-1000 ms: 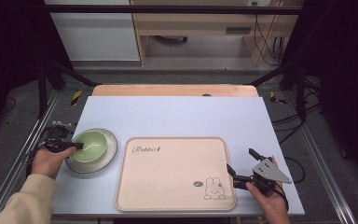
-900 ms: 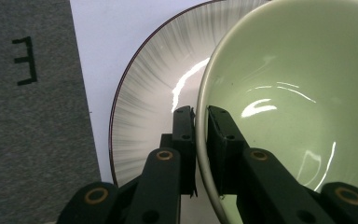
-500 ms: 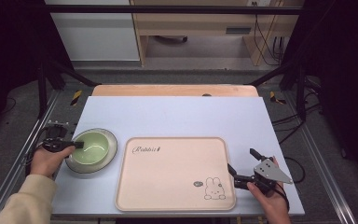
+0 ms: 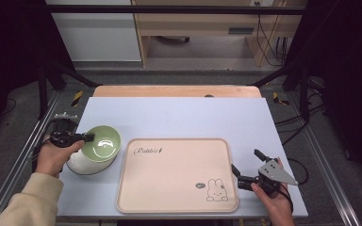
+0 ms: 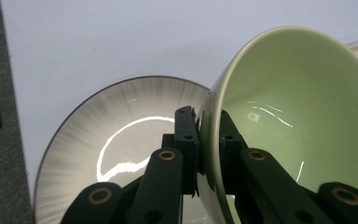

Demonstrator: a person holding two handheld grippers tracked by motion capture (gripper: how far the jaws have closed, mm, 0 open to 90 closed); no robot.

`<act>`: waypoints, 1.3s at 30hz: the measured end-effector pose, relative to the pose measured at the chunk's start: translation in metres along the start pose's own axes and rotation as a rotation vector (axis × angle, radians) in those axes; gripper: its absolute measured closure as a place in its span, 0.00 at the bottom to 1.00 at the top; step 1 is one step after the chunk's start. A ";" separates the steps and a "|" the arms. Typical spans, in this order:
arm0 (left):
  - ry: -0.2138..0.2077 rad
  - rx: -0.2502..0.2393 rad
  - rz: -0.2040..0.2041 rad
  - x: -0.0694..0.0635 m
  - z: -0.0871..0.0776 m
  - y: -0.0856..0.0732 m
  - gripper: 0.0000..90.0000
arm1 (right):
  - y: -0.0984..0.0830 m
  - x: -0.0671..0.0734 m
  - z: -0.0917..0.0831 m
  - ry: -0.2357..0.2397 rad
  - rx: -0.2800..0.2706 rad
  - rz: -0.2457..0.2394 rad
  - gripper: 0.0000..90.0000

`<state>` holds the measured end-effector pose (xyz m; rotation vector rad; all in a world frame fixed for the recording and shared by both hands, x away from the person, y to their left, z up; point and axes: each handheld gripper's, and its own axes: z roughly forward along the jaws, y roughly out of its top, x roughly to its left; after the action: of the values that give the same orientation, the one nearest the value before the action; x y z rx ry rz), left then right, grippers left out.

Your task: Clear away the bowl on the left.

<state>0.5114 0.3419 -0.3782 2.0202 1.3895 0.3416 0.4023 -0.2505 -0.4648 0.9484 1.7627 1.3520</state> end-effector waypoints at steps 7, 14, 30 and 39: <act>-0.041 0.002 0.027 -0.022 0.009 0.011 0.92 | 0.001 0.002 0.000 0.011 -0.001 -0.004 0.03; -0.071 0.009 0.054 -0.040 0.016 0.023 0.92 | 0.001 0.002 0.000 0.015 -0.004 -0.006 0.03; -0.158 0.006 0.098 -0.083 0.035 0.028 0.92 | 0.000 -0.001 0.003 0.022 -0.008 -0.006 0.03; -0.171 0.024 0.101 -0.096 0.047 0.029 0.92 | 0.004 0.001 -0.002 0.018 -0.023 -0.025 0.03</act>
<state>0.5192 0.2317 -0.3808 2.0909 1.1952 0.1914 0.4005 -0.2495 -0.4603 0.9020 1.7627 1.3662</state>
